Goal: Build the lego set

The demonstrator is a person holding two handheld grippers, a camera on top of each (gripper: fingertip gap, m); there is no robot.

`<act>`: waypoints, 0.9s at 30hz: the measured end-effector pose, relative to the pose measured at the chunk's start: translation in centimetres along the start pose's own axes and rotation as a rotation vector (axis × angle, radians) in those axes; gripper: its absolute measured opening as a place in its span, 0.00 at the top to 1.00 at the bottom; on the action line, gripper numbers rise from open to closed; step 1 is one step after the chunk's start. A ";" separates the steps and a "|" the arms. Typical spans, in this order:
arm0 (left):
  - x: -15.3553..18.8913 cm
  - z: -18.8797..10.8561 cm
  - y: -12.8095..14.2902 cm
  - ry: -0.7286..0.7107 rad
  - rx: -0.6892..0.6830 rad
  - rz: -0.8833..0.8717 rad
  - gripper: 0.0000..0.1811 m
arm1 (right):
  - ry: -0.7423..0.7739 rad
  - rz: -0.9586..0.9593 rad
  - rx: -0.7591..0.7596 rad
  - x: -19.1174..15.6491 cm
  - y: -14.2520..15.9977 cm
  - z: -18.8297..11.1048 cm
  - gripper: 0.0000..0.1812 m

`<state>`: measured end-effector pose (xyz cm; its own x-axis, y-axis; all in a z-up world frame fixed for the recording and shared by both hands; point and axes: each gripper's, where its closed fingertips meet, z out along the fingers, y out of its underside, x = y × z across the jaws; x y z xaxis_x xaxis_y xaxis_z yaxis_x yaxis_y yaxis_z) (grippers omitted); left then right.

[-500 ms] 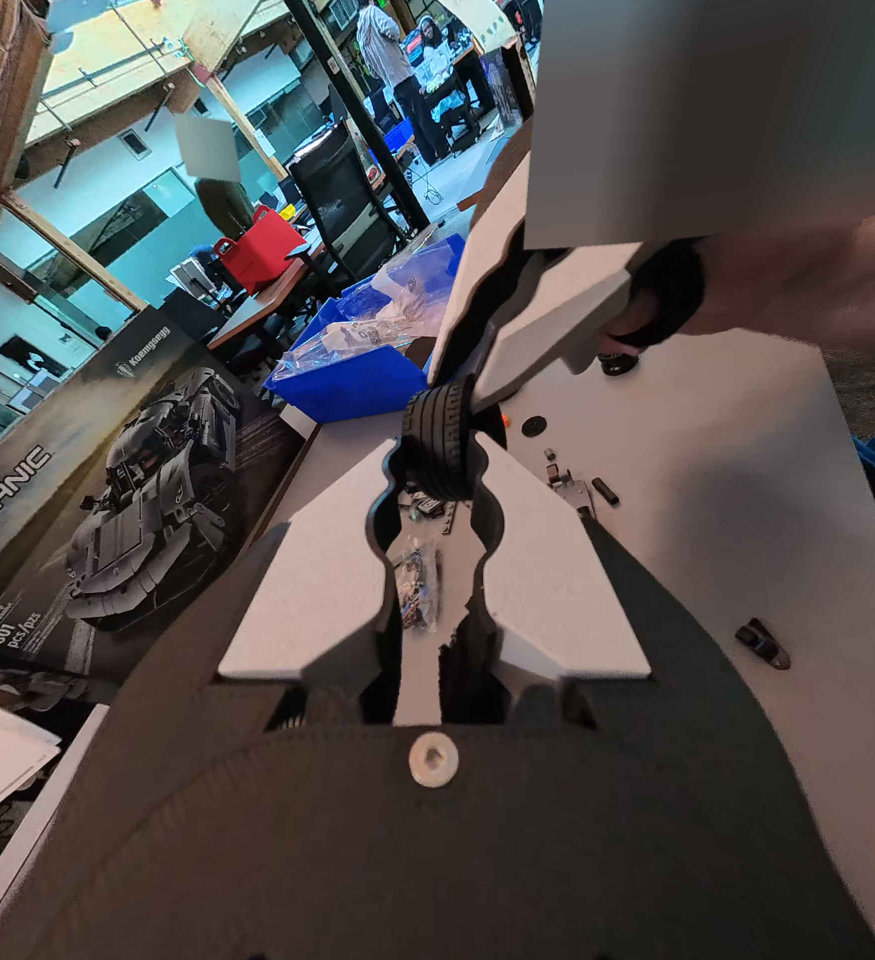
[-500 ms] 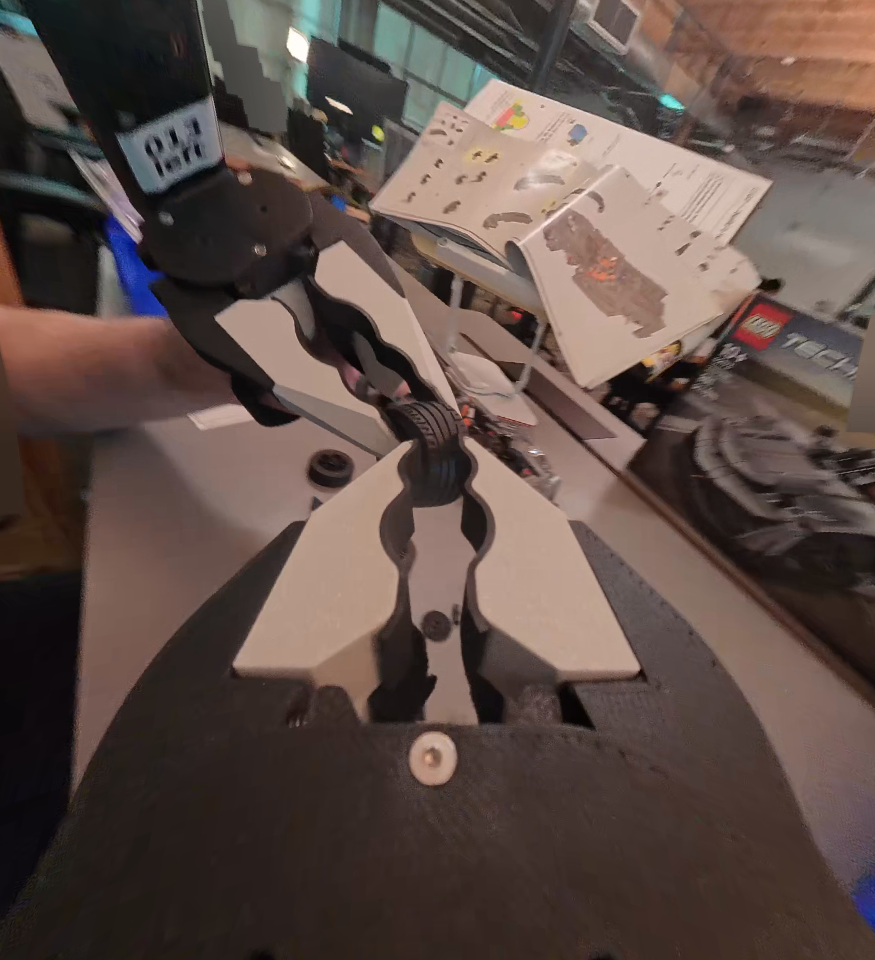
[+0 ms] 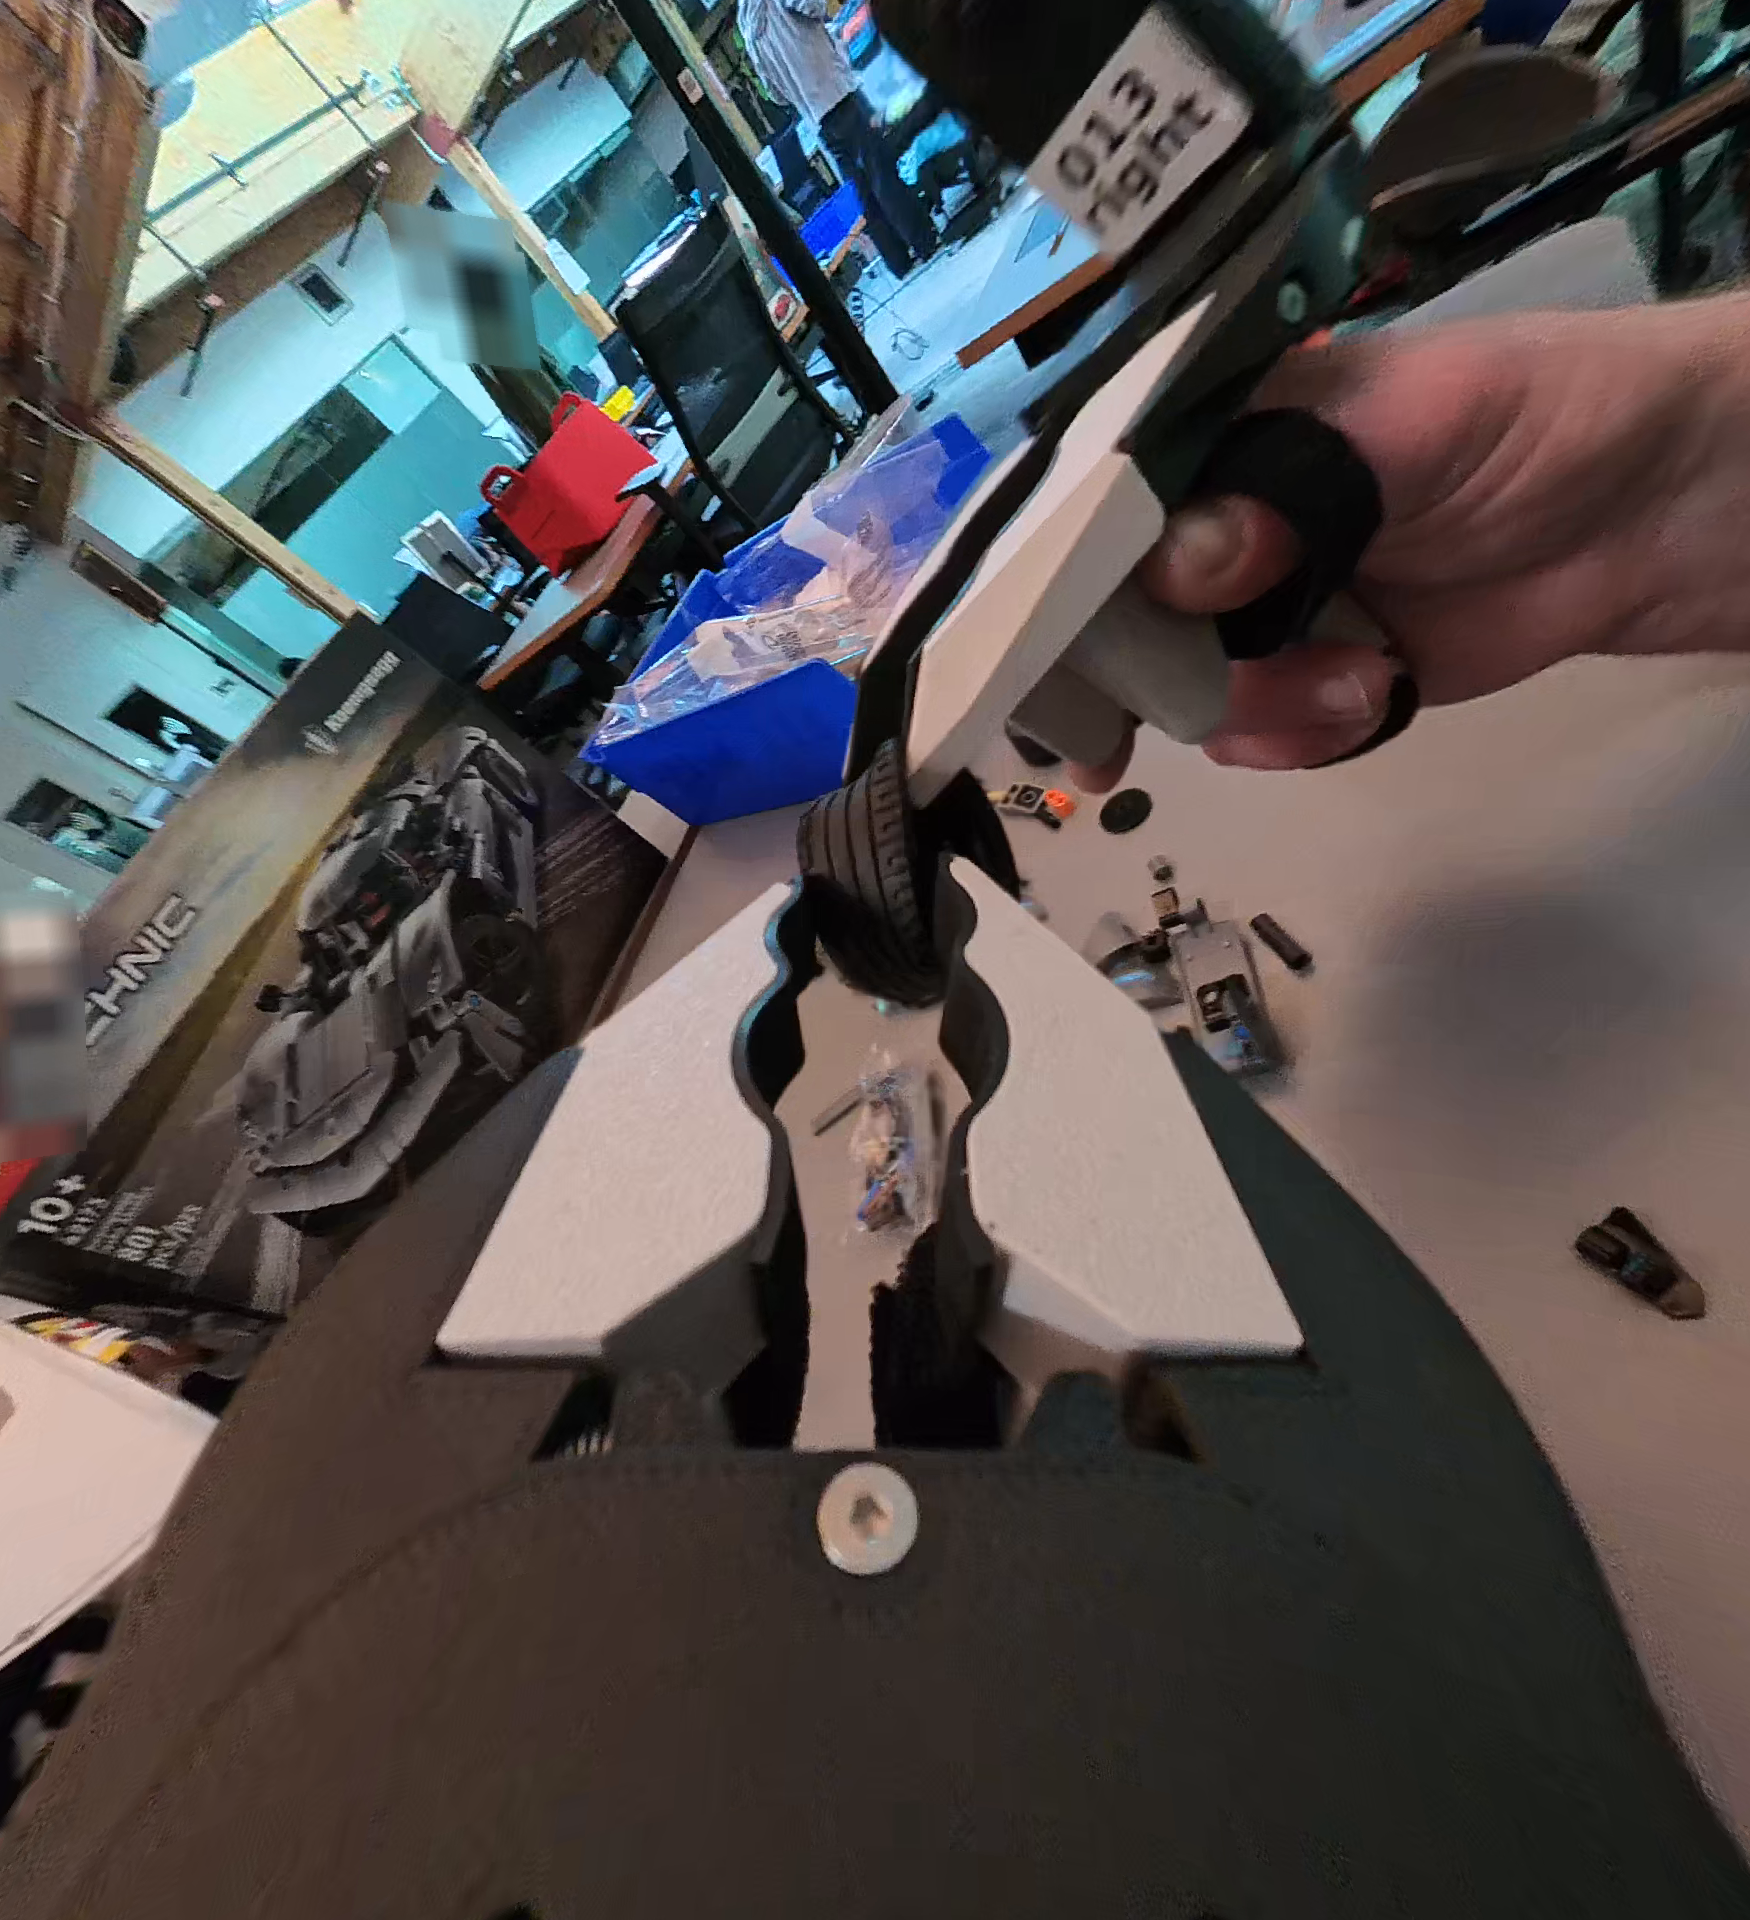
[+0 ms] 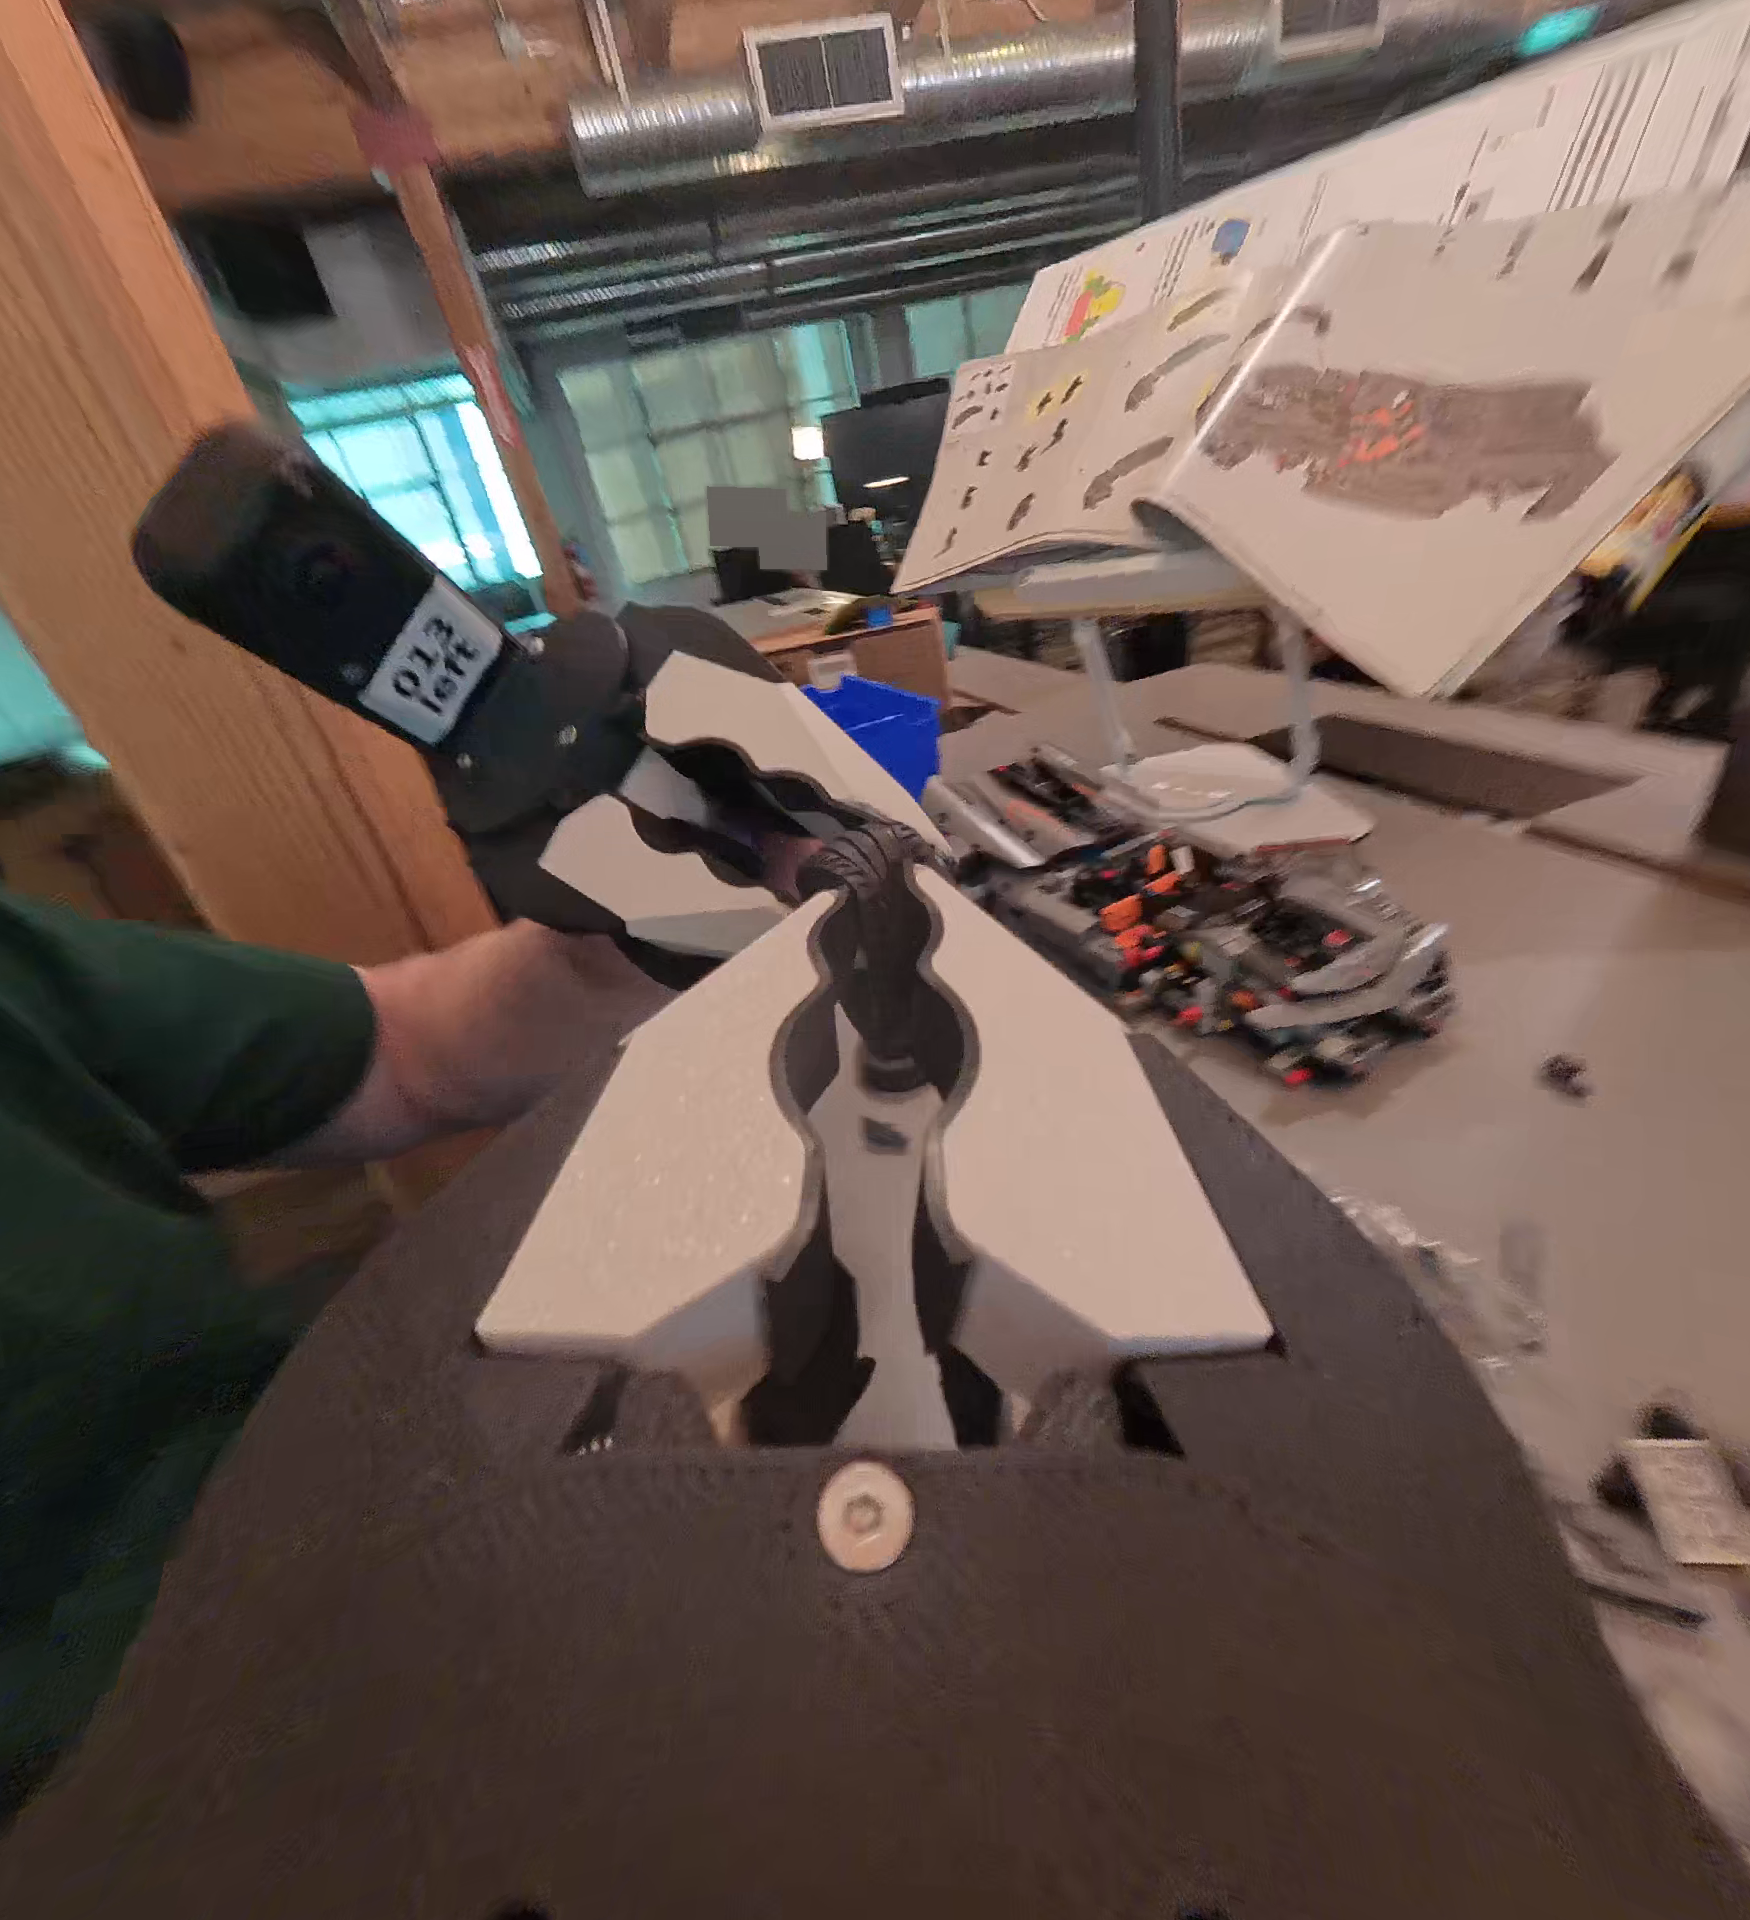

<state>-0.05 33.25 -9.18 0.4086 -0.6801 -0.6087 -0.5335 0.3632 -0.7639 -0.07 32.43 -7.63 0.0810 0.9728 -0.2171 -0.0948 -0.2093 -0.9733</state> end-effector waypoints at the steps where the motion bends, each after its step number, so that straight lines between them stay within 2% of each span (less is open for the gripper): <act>1: -0.2 -0.1 -0.2 -0.009 0.019 -0.002 0.89 | 0.023 -0.072 0.002 -0.2 -0.2 0.0 0.96; 5: -0.1 -0.1 -0.6 0.023 0.067 -0.076 0.90 | 0.162 -0.329 -0.068 -0.1 0.0 -0.6 0.93; 7: 0.0 0.0 -0.7 0.062 0.097 -0.139 0.90 | 0.223 -0.391 -0.085 0.0 0.0 -0.7 0.91; 10: 0.0 -0.2 -1.3 0.106 0.149 -0.210 0.89 | 0.290 -0.447 -0.075 0.1 -0.6 -1.4 0.84; 13: 0.7 -0.4 -1.7 0.169 0.176 -0.230 0.89 | 0.228 -0.400 -0.116 0.0 0.4 -1.0 0.81; 14: 0.9 -0.4 -1.8 0.188 0.184 -0.223 0.90 | 0.171 -0.377 -0.129 -0.5 0.7 -0.8 0.86; 20: 1.4 -1.4 -2.8 0.323 0.262 -0.346 0.89 | -0.102 -0.145 -0.055 -2.3 0.4 -0.7 0.89; 27: 2.4 -2.5 -3.8 0.518 0.346 -0.473 0.88 | -0.326 -0.069 -0.028 -4.2 0.5 -0.9 0.90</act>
<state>1.08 28.63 -7.15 0.0922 -0.9917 -0.0896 -0.0927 0.0810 -0.9924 0.41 28.19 -7.27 -0.2362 0.9643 -0.1195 -0.0729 -0.1403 -0.9874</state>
